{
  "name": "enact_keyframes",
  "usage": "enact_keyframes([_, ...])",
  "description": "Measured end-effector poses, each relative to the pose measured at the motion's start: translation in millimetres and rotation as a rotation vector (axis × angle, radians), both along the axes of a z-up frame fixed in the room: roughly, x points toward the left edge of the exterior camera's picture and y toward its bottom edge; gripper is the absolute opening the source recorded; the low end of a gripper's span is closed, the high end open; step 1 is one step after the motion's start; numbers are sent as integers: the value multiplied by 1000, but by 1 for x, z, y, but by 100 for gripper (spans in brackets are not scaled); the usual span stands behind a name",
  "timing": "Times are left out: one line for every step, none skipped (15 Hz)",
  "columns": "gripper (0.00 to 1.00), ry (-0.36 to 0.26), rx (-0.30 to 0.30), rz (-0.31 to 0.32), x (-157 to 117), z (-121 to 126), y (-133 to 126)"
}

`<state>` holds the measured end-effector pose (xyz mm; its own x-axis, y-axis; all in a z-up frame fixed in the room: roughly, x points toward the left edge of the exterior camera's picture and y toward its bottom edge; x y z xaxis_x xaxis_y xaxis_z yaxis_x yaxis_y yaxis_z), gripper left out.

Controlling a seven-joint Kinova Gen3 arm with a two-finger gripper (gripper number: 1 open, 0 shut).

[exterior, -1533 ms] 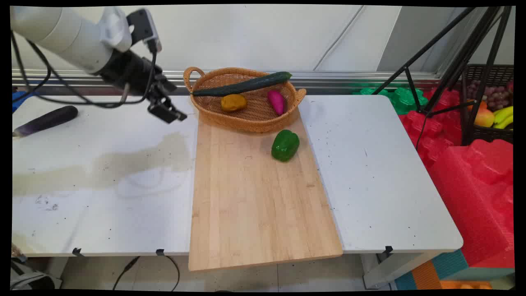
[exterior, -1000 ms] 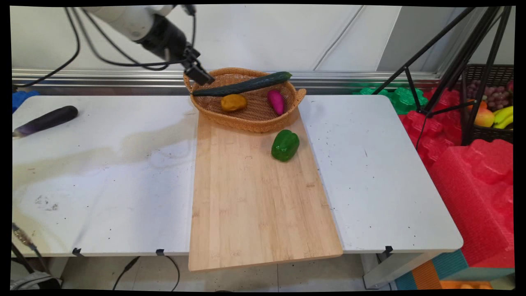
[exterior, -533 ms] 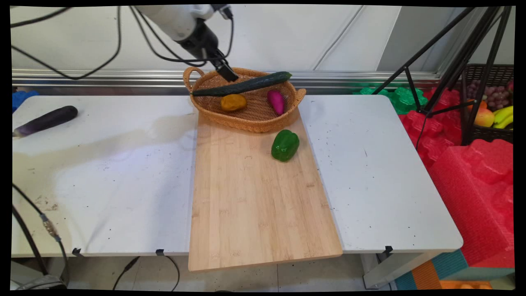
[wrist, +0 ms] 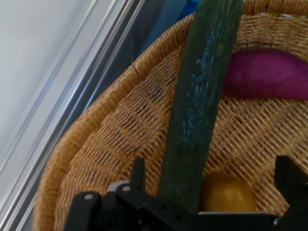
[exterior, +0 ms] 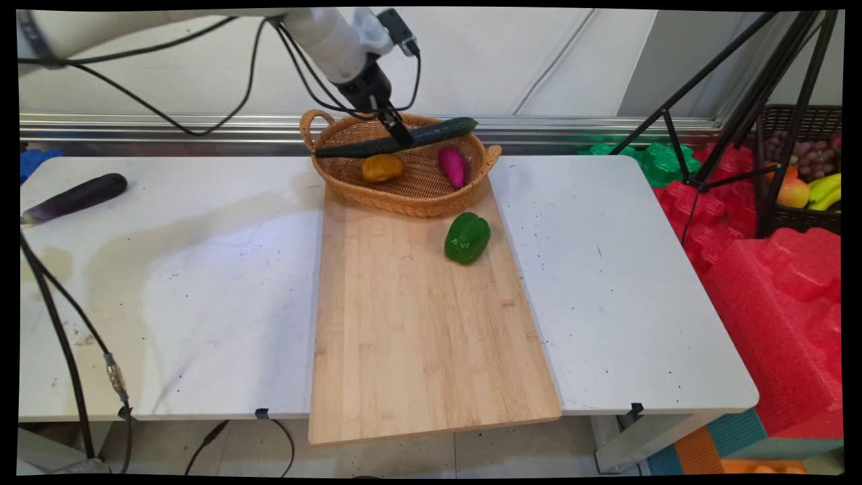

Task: Pick up the cucumber from the vegetable basket

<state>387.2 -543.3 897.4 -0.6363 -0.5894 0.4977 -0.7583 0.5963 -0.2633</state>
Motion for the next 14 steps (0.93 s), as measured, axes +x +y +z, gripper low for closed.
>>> enact_keyframes([100, -3, 15, -4, -3, -9, -11])
enact_keyframes([100, -5, 27, -8, -5, -16, -19])
enact_keyframes([100, -8, 37, -12, -7, -22, -25])
enact_keyframes([100, -9, 43, -14, -8, -26, -29])
enact_keyframes([100, -11, 51, -15, -10, -30, -34])
enact_keyframes([100, -15, 59, -16, -11, -35, -39])
enact_keyframes([100, -18, 65, -15, -11, -40, -43])
enact_keyframes([100, -20, 68, -14, -12, -42, -46])
enact_keyframes([100, -22, 70, -13, -12, -43, -47])
enact_keyframes([0, -25, 71, -12, -12, -45, -50])
enact_keyframes([0, -28, 70, -9, -12, -46, -51])
enact_keyframes([0, -30, 69, -8, -12, -47, -52])
enact_keyframes([0, -33, 67, -7, -12, -47, -52])
enact_keyframes([0, -36, 63, -6, -12, -47, -53])
